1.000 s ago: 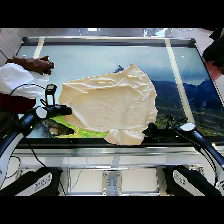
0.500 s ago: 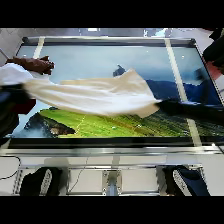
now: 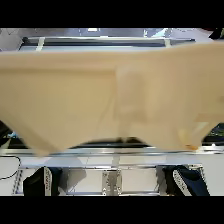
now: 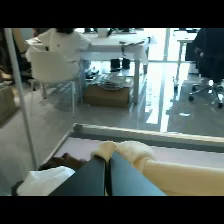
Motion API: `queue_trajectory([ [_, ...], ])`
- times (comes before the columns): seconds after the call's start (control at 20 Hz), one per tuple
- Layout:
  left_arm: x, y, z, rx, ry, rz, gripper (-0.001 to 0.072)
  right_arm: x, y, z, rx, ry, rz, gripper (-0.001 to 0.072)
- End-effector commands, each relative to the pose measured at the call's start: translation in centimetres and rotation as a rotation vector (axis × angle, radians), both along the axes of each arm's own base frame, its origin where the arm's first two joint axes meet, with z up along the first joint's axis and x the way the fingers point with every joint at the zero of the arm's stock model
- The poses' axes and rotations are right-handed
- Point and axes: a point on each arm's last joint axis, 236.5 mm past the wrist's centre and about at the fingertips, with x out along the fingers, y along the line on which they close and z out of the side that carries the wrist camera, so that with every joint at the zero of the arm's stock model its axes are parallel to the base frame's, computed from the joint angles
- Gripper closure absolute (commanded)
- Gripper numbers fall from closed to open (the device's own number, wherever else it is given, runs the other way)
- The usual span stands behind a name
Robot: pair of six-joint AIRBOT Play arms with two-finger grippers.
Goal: Fold the shirts.
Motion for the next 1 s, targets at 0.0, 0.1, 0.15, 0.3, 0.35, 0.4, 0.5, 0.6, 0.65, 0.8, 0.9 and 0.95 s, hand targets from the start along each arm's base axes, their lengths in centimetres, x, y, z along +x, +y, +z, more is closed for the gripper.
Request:
queue_trajectory([
  [0.0, 5.7, -1.4, -1.7, -0.141, 0.053, -0.221, 0.0699, 7.7, -2.1, -3.0, -0.021, 0.134, -0.058, 0.0702],
  [0.1, 10.5, -0.9, -6.6, -0.225, 0.187, -0.301, 0.0699, 14.5, -2.7, -8.5, -0.006, 0.301, -0.051, 0.0702],
  [0.15, 13.1, -1.0, -9.8, -0.251, 0.272, -0.333, 0.0699, 17.8, -2.9, -12.0, 0.005, 0.394, -0.045, 0.0701],
  [0.3, 21.1, -3.0, -20.2, -0.201, 0.494, -0.386, 0.0699, 25.4, -3.4, -23.4, 0.037, 0.654, -0.033, 0.0701],
  [0.35, 23.8, -3.5, -23.1, -0.154, 0.523, -0.369, 0.0699, 27.4, -3.6, -27.6, 0.046, 0.736, -0.034, 0.0701],
  [0.4, 26.6, -4.1, -25.8, -0.092, 0.528, -0.343, 0.0699, 29.0, -3.9, -31.4, 0.054, 0.801, -0.039, 0.0700],
  [0.5, 31.1, -5.6, -30.0, -0.015, 0.498, -0.308, 0.0699, 32.0, -4.3, -38.2, 0.085, 0.885, -0.060, 0.0701],
  [0.6, 34.3, -7.5, -33.7, -0.012, 0.475, -0.292, 0.0699, 34.7, -3.9, -42.8, 0.169, 0.906, -0.074, 0.0700],
  [0.65, 35.4, -8.1, -34.8, -0.004, 0.463, -0.287, 0.0699, 36.0, -3.6, -43.9, 0.224, 0.890, -0.080, 0.0700],
  [0.8, 37.5, -8.7, -36.0, 0.005, 0.439, -0.278, 0.0697, 39.3, -3.6, -43.3, 0.356, 0.779, -0.120, 0.0698],
  [0.9, 37.8, -8.5, -34.8, -0.007, 0.415, -0.273, 0.0687, 40.1, -3.7, -41.3, 0.370, 0.731, -0.117, 0.0476],
  [0.95, 37.8, -8.2, -33.2, -0.050, 0.386, -0.263, 0.0530, 40.2, -3.7, -40.0, 0.365, 0.721, -0.101, 0.0323],
])
